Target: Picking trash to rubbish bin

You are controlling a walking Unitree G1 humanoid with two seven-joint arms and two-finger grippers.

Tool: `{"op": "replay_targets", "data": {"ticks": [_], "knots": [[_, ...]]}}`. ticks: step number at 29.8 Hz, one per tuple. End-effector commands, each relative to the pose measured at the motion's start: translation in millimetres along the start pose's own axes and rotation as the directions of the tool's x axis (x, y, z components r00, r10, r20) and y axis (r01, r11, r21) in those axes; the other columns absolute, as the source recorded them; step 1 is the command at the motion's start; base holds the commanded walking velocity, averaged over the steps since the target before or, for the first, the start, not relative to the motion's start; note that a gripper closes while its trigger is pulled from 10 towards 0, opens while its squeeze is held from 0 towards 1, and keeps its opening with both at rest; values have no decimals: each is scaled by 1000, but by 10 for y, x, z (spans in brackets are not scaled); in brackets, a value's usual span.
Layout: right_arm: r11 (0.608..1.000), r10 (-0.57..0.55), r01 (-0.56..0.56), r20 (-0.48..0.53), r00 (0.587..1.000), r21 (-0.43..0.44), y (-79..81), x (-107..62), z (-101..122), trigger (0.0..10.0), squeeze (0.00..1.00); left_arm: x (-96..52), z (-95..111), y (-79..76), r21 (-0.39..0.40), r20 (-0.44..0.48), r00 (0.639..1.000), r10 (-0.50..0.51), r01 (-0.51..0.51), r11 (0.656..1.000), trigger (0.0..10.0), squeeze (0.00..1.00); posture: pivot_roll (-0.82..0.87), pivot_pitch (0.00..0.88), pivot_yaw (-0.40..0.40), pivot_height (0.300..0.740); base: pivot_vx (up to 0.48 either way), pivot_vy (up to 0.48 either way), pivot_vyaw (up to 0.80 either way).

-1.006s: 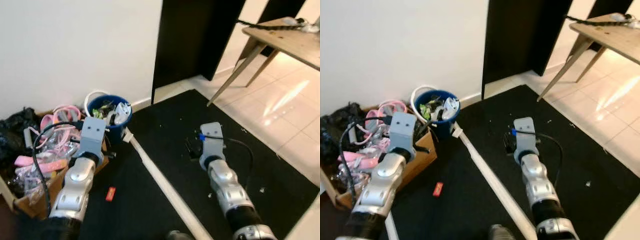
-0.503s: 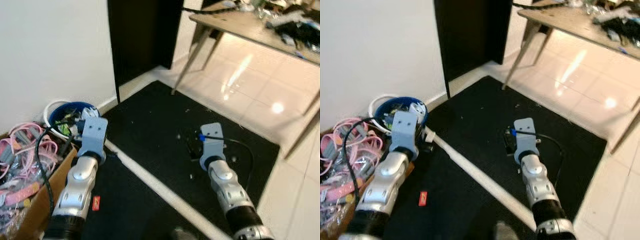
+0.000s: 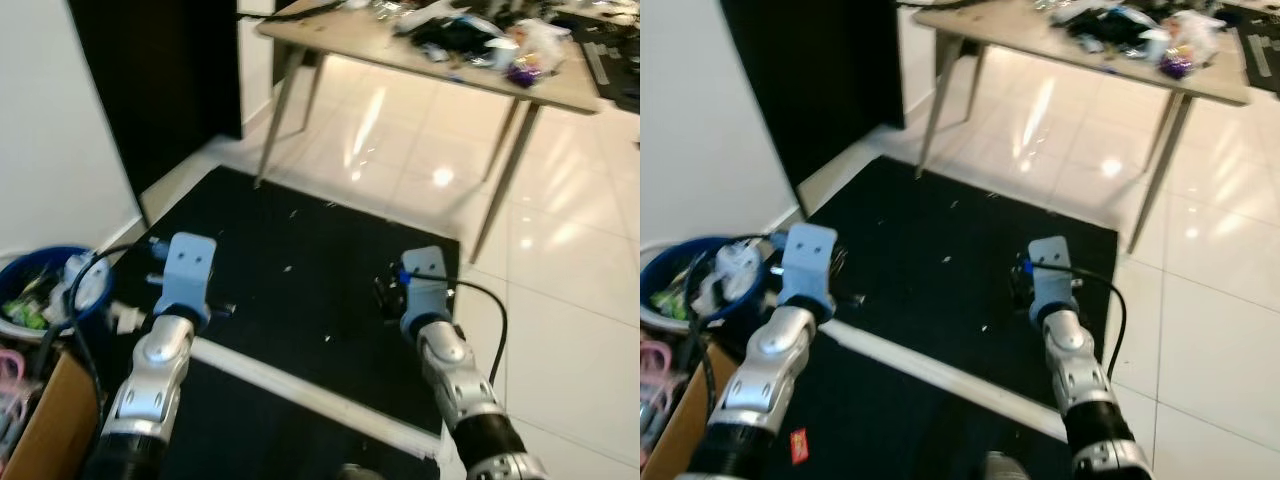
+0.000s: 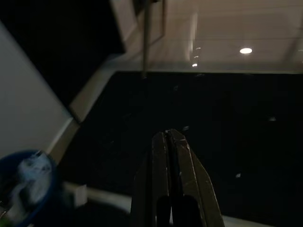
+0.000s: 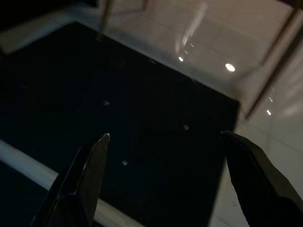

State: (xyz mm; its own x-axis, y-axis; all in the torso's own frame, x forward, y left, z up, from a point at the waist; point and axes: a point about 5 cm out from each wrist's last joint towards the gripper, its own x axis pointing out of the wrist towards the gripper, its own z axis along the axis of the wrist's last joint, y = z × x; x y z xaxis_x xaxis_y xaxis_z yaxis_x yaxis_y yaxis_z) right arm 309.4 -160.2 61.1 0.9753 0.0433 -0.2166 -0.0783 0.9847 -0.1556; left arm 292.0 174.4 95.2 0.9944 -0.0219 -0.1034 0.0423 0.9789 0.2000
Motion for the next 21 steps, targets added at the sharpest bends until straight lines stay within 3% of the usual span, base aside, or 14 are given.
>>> {"op": "replay_targets", "data": {"ticks": [1,21], "knots": [[1000,-5,5,-4,1000,-2,-10,-12,-10,10000,0,1,1,-28,7,5,1000,-10,10,1000,10000,0,51,21,-23,740,0,0,-800],[1000,7,-7,4,1000,-13,-9,-3,3,10000,0,5,7,-34,4,15,1000,-13,13,1000,10000,0,50,13,-29,740,0,0,-800]]}}
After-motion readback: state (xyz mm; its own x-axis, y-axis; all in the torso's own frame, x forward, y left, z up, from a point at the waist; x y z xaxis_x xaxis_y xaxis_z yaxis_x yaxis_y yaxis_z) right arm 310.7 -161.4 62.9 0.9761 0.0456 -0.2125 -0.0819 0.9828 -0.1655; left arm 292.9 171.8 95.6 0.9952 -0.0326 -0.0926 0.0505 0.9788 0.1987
